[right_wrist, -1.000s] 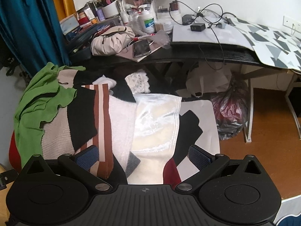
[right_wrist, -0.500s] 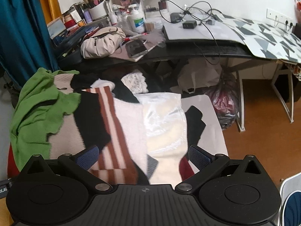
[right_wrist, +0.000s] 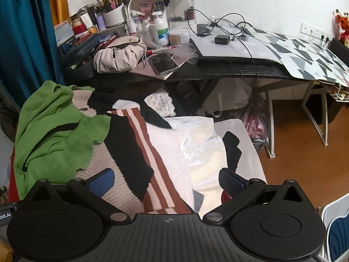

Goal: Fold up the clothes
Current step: 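Move both grippers toward the green shirt on the clothes pile, then grasp the green shirt with the right gripper while the left gripper grasps it too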

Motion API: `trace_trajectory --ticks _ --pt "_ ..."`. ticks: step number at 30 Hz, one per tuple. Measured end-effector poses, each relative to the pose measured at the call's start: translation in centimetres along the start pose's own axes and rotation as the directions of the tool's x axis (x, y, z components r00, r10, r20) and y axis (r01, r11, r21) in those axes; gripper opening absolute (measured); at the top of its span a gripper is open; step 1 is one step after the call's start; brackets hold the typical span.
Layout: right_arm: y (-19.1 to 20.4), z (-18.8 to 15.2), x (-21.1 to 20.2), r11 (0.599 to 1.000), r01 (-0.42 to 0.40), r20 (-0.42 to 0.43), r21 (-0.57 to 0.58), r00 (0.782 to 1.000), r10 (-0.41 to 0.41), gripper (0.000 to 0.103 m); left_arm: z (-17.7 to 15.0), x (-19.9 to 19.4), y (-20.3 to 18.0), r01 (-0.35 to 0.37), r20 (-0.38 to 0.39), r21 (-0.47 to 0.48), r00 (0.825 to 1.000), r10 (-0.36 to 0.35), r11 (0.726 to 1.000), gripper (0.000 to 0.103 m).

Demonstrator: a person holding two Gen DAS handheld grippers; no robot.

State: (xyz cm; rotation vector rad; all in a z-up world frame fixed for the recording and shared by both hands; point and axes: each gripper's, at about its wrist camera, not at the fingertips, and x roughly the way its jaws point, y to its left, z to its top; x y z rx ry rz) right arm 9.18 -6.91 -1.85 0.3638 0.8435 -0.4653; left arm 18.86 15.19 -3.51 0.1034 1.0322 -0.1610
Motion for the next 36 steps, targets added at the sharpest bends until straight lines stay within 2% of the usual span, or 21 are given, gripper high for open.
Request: trace_trajectory --ticks 4,9,11,13,14,16,18,22,25,26,28,30,33,36 --pt "1.5 -0.2 0.3 1.000 0.022 0.011 0.011 1.000 -0.022 0.102 0.7 0.5 1.3 0.026 -0.002 0.029 1.000 -0.026 0.999 0.103" --pt "3.6 -0.3 0.9 1.000 0.023 0.055 -0.017 0.998 -0.022 0.102 2.1 1.9 3.8 0.093 -0.013 0.070 0.996 -0.093 0.993 0.103" --pt "4.6 -0.3 1.2 0.999 0.020 0.070 -0.038 0.997 -0.017 0.102 2.7 2.7 5.1 0.104 0.008 0.084 0.994 -0.105 0.991 0.103" --pt "5.6 -0.1 2.0 0.997 0.019 0.084 -0.074 0.996 -0.013 0.102 3.1 3.1 6.4 0.156 0.069 0.110 0.984 -0.164 0.982 0.103" --pt "6.1 -0.1 2.4 0.996 0.016 0.092 -0.086 0.996 -0.008 0.102 3.4 3.5 6.7 0.160 0.079 0.132 0.982 -0.171 0.978 0.103" --pt "7.1 -0.1 3.2 0.994 0.011 0.106 -0.105 0.994 0.000 0.102 4.1 4.5 7.3 0.154 0.081 0.172 0.982 -0.169 0.973 0.103" --pt "8.2 0.1 4.3 0.995 0.017 0.111 -0.102 0.994 -0.006 0.102 4.6 5.8 7.9 0.181 0.056 0.167 0.980 -0.193 0.969 0.103" --pt "9.8 0.2 6.6 0.996 0.006 0.103 -0.084 0.995 0.003 0.102 4.4 8.2 9.3 0.295 0.010 0.101 0.955 -0.298 0.950 0.103" --pt "10.6 -0.3 8.4 0.995 -0.003 0.065 -0.101 0.998 0.010 0.102 4.0 8.9 9.5 0.326 0.021 0.116 0.944 -0.331 0.938 0.103" --pt "10.8 -0.4 8.9 0.994 -0.008 0.049 -0.108 0.999 0.014 0.098 4.0 9.0 9.5 0.329 0.019 0.132 0.942 -0.335 0.935 0.103" --pt "10.9 -0.3 9.2 0.994 -0.044 0.040 -0.096 0.998 0.048 0.091 4.2 9.0 9.5 0.336 0.012 0.156 0.940 -0.342 0.929 0.103" --pt "10.6 0.3 8.9 0.993 -0.101 0.055 -0.055 0.993 0.104 0.090 4.4 9.0 9.8 0.342 0.001 0.157 0.938 -0.347 0.926 0.103" --pt "10.3 1.6 8.4 0.985 -0.173 0.099 -0.014 0.980 0.174 0.086 4.4 7.6 10.5 0.331 0.042 0.144 0.939 -0.340 0.933 0.103" --pt "10.9 3.4 8.8 0.975 -0.219 0.115 -0.027 0.968 0.221 0.077 4.0 5.4 10.8 0.292 0.122 0.167 0.942 -0.314 0.942 0.103"
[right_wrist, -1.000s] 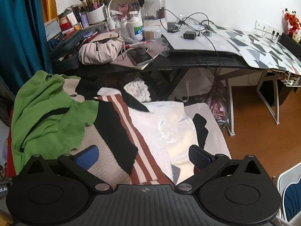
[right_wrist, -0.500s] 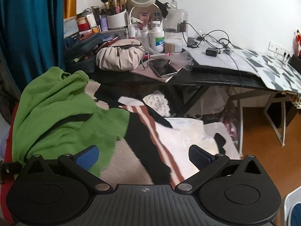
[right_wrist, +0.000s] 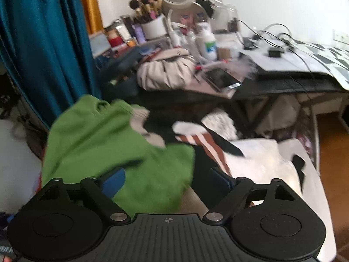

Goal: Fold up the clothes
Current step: 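Grasp the green shirt with the right gripper while the left gripper grasps it too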

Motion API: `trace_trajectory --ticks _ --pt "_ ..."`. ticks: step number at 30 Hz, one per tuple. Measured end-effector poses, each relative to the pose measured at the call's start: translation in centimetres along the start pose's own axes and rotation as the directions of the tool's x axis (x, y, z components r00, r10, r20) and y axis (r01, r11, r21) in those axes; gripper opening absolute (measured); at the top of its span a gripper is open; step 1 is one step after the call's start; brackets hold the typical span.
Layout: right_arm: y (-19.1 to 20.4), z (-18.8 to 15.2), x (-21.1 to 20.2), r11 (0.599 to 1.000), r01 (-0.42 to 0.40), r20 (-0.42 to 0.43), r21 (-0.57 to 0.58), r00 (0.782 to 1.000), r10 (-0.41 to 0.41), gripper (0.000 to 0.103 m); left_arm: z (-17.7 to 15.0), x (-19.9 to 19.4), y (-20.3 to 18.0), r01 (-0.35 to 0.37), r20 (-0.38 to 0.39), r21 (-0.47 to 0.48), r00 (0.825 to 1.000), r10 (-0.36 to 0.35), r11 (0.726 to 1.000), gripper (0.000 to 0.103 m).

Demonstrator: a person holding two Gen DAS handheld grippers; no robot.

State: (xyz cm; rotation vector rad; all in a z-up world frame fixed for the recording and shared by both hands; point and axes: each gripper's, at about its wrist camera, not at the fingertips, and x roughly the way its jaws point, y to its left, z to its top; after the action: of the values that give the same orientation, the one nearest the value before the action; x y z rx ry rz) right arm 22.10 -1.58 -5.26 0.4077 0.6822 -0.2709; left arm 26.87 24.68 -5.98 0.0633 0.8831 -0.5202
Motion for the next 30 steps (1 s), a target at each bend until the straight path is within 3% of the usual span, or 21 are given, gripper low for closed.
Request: trace_trajectory --ticks 2,7,9,11,12,17,24,30 --pt "0.3 1.2 1.0 0.999 -0.028 -0.002 0.026 1.000 0.028 0.071 0.4 -1.8 -0.7 -0.042 0.054 0.027 0.998 0.041 0.999 0.103" --pt "0.0 3.5 4.1 0.984 -0.100 0.016 0.147 0.995 0.099 0.060 2.4 -5.7 -1.6 -0.043 0.152 0.090 0.988 0.029 0.995 0.103" --pt "0.0 4.1 5.6 0.982 -0.121 -0.015 0.142 0.992 0.125 0.046 2.9 -6.3 -2.1 -0.068 0.164 0.097 0.985 0.051 0.993 0.103" --pt "-0.1 4.5 6.8 0.977 -0.161 -0.075 0.136 0.982 0.172 0.014 2.9 -6.6 -2.6 -0.083 0.164 0.098 0.984 0.066 0.992 0.103" --pt "-0.1 4.6 7.2 0.975 -0.180 -0.095 0.131 0.977 0.193 0.010 2.8 -6.7 -2.9 -0.079 0.161 0.102 0.985 0.062 0.992 0.103" --pt "-0.1 5.6 5.0 0.963 -0.263 -0.077 0.064 0.961 0.267 0.005 2.5 -5.8 -5.1 -0.053 0.133 0.172 0.991 0.031 0.984 0.103" --pt "-2.0 7.4 1.1 0.922 -0.374 -0.071 0.096 0.922 0.381 0.004 2.7 -3.3 -8.3 0.011 0.087 0.224 0.996 -0.032 0.974 0.103" --pt "-3.8 8.1 -1.0 0.879 -0.446 -0.071 0.169 0.884 0.462 0.004 2.8 -0.6 -12.3 0.027 0.080 0.328 0.995 -0.056 0.944 0.103"
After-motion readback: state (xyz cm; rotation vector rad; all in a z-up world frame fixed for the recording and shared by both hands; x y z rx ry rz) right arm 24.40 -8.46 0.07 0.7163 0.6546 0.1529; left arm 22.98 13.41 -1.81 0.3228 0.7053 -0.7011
